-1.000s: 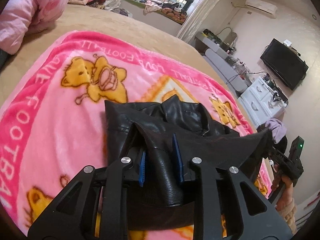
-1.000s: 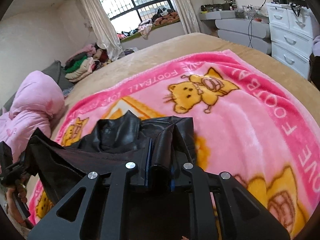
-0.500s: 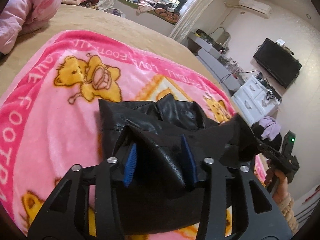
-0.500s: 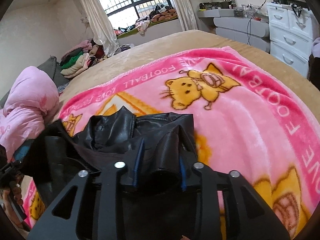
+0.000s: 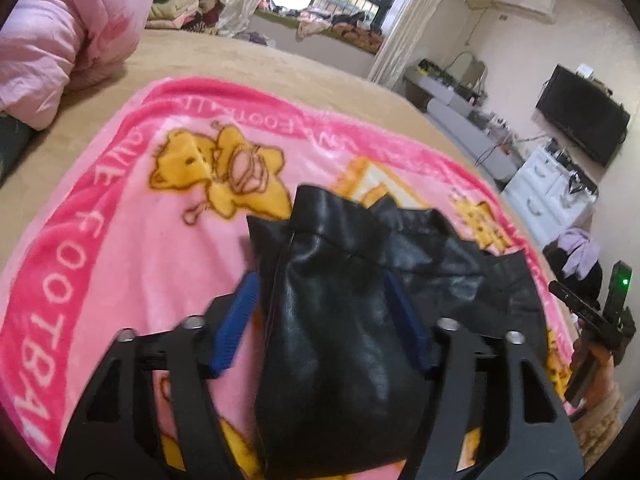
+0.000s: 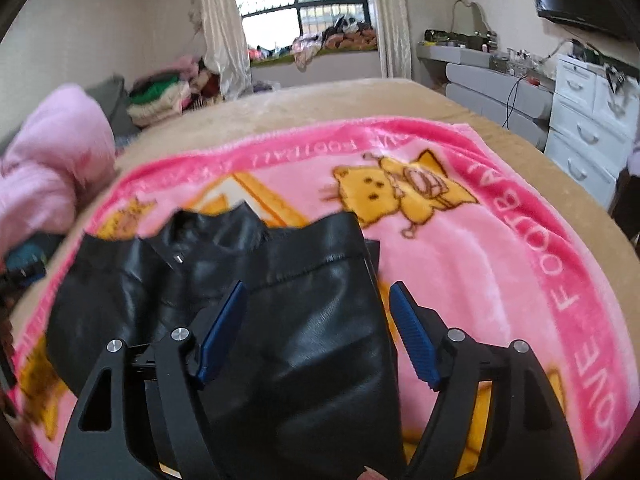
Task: Fold large clothes
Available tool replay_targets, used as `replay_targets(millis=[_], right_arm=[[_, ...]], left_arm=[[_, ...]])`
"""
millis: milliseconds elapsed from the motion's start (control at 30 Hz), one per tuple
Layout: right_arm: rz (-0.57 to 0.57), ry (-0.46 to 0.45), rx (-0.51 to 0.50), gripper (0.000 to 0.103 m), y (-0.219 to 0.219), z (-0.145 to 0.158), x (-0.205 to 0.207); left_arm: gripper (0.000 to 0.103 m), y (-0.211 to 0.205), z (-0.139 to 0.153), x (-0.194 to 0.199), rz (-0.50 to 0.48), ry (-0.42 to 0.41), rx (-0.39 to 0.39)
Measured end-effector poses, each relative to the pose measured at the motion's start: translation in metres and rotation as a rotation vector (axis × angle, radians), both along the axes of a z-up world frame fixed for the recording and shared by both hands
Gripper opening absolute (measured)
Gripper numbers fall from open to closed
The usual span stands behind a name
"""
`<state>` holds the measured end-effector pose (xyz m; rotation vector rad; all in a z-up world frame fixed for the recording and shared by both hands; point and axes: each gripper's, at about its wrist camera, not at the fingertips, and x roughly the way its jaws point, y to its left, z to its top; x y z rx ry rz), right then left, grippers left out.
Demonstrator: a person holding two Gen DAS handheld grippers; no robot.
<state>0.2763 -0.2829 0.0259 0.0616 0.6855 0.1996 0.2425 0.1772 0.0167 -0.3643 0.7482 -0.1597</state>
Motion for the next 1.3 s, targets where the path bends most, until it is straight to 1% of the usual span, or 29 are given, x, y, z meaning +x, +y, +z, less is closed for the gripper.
replay_targets(millis=[100,167,200,233,267,300,333,367,400,433,500,600,667,733,800,867,933,1000,1067,1100,1200,1300], right_arm=[[0.001,0.049,-0.045,0.072,0.003,-0.015,0.016],[0.006,0.076,-0.057,0.072,0.003,-0.023,0.025],[0.010,0.096,-0.062,0.072,0.004,-0.027,0.032],[0.012,0.104,-0.064,0.072,0.004,-0.029,0.037],[0.015,0.109,-0.063,0.072,0.004,-0.031,0.040],[0.018,0.110,-0.060,0.061,0.004,-0.032,0.045],[0.021,0.106,-0.053,0.045,0.004,-0.032,0.046],[0.007,0.101,-0.051,0.035,0.003,-0.032,0.048],[-0.011,0.097,-0.051,0.023,0.002,-0.030,0.048],[-0.018,0.091,-0.020,0.017,-0.002,-0.028,0.046],[-0.020,0.044,0.041,0.015,-0.009,-0.017,0.037],[-0.005,-0.043,0.127,0.014,-0.022,0.008,0.024],[0.001,-0.079,0.190,0.014,-0.028,0.023,0.022],[-0.013,-0.092,0.201,0.014,-0.028,0.030,0.027],[-0.047,-0.084,0.215,0.014,-0.030,0.028,0.038],[-0.072,-0.066,0.215,0.014,-0.031,0.021,0.049],[-0.086,-0.047,0.209,0.014,-0.027,0.011,0.057],[-0.099,-0.015,0.185,0.014,-0.022,0.001,0.066],[-0.117,0.017,0.156,0.014,-0.019,-0.010,0.073],[-0.131,0.044,0.143,0.014,-0.019,-0.017,0.077],[-0.145,0.085,0.158,0.016,-0.023,-0.033,0.083],[-0.157,0.108,0.154,0.019,-0.025,-0.047,0.086]], left_arm=[[0.063,-0.005,-0.014,0.008,-0.017,0.037,0.015],[0.063,-0.010,-0.021,0.011,-0.022,0.045,0.045],[0.062,-0.012,-0.023,0.013,-0.013,0.048,0.073],[0.055,-0.014,-0.026,0.014,-0.003,0.051,0.110],[0.046,-0.015,-0.028,0.015,0.001,0.050,0.130],[0.028,-0.015,-0.029,0.016,-0.002,0.050,0.139],[0.021,-0.015,-0.031,0.016,-0.002,0.051,0.147],[0.018,-0.016,-0.032,0.017,-0.002,0.052,0.154],[0.012,-0.016,-0.032,0.016,0.000,0.049,0.161],[0.008,-0.015,-0.030,0.015,0.001,0.041,0.157],[0.005,-0.014,-0.023,0.013,0.004,0.028,0.143],[0.004,-0.011,0.005,0.003,0.003,-0.050,0.123],[0.004,-0.012,0.019,0.002,0.008,-0.089,0.122],[0.004,-0.016,0.031,0.001,0.024,-0.137,0.161],[0.004,-0.018,0.034,0.005,0.042,-0.151,0.188],[0.004,-0.019,0.027,0.015,0.051,-0.132,0.194],[0.004,-0.018,0.014,0.025,0.057,-0.100,0.185],[0.004,-0.017,0.002,0.031,0.062,-0.070,0.184],[0.004,-0.016,-0.011,0.036,0.067,-0.038,0.205],[0.004,-0.015,-0.014,0.036,0.067,-0.031,0.203],[0.005,-0.011,-0.024,0.040,0.071,-0.005,0.188],[0.006,-0.011,-0.030,0.042,0.074,0.007,0.201]])
